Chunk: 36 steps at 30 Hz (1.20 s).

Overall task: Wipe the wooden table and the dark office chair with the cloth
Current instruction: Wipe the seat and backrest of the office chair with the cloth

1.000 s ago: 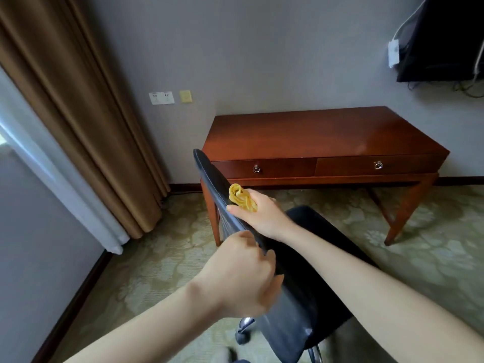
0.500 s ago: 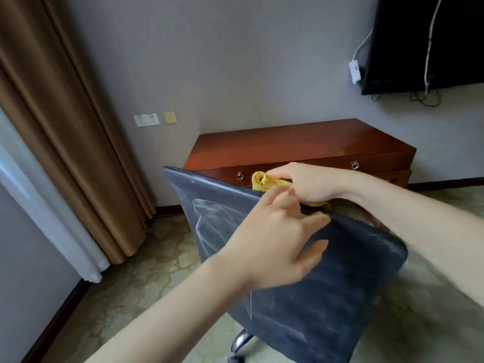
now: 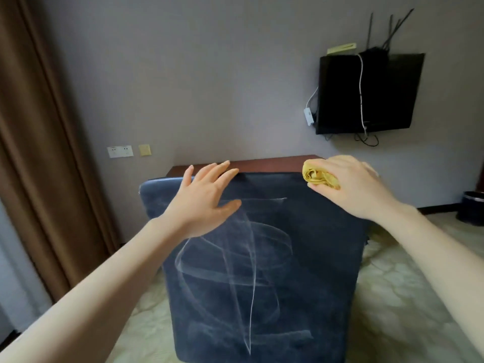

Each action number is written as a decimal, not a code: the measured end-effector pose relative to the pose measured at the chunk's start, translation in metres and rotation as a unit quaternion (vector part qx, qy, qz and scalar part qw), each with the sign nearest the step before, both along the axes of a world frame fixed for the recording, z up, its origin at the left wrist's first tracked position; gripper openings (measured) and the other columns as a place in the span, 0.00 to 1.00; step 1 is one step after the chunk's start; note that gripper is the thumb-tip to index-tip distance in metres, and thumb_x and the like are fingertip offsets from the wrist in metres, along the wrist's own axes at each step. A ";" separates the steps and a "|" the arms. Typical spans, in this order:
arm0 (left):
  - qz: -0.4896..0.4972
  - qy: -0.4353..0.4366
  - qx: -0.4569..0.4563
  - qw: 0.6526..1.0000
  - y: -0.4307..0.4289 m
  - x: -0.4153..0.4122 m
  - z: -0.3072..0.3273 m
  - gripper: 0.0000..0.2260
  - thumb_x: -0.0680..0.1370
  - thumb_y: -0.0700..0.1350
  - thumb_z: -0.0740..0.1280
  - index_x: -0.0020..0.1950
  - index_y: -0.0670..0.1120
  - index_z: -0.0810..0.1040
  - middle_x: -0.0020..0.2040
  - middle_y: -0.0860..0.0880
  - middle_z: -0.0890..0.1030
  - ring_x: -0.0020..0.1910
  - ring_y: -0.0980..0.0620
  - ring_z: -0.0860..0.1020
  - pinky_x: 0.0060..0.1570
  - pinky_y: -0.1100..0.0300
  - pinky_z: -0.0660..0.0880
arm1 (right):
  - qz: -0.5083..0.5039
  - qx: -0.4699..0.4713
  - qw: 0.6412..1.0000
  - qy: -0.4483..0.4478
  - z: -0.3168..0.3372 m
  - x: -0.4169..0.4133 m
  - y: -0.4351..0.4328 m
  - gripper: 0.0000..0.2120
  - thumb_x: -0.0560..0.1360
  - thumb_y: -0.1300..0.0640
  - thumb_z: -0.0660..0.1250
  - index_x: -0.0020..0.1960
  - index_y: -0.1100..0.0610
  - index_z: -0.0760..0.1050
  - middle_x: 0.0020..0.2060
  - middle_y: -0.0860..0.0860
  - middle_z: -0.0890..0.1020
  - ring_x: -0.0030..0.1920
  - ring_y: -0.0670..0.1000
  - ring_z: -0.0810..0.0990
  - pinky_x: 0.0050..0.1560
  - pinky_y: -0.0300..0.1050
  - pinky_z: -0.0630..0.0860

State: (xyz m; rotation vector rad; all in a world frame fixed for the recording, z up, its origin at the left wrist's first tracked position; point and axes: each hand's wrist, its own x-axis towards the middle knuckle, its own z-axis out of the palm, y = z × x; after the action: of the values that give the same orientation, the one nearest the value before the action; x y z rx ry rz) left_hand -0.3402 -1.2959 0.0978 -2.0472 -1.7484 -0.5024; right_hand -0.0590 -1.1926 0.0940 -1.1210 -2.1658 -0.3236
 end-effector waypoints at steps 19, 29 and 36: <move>0.126 -0.072 -0.048 0.988 0.053 -0.047 0.015 0.28 0.80 0.61 0.41 0.38 0.48 0.74 0.33 0.50 0.73 0.34 0.51 0.70 0.39 0.55 0.63 | -0.142 0.099 0.921 0.350 -0.033 -0.065 0.022 0.26 0.79 0.45 0.46 0.54 0.62 0.76 0.58 0.57 0.77 0.66 0.59 0.67 0.69 0.53 0.54; 0.132 -0.104 -0.097 0.981 0.055 -0.049 0.019 0.24 0.79 0.61 0.40 0.71 0.61 0.65 0.58 0.47 0.76 0.55 0.44 0.72 0.49 0.55 0.63 | -0.012 0.152 0.977 0.148 -0.029 -0.147 -0.031 0.15 0.77 0.45 0.57 0.57 0.49 0.77 0.56 0.47 0.78 0.66 0.52 0.70 0.73 0.60 0.44; 0.125 -0.111 -0.084 0.982 0.054 -0.055 0.016 0.24 0.79 0.62 0.41 0.70 0.62 0.66 0.60 0.44 0.77 0.49 0.45 0.71 0.49 0.54 0.65 | 0.062 0.204 0.974 0.075 -0.023 -0.123 -0.016 0.17 0.75 0.46 0.68 0.61 0.51 0.78 0.54 0.49 0.81 0.60 0.52 0.76 0.71 0.56 0.57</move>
State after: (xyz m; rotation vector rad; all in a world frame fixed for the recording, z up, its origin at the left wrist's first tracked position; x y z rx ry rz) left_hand -0.3950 -1.2421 0.1141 -1.8991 -2.2138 -0.5360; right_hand -0.1820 -1.2084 0.0715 -0.7495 -1.9108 -0.5778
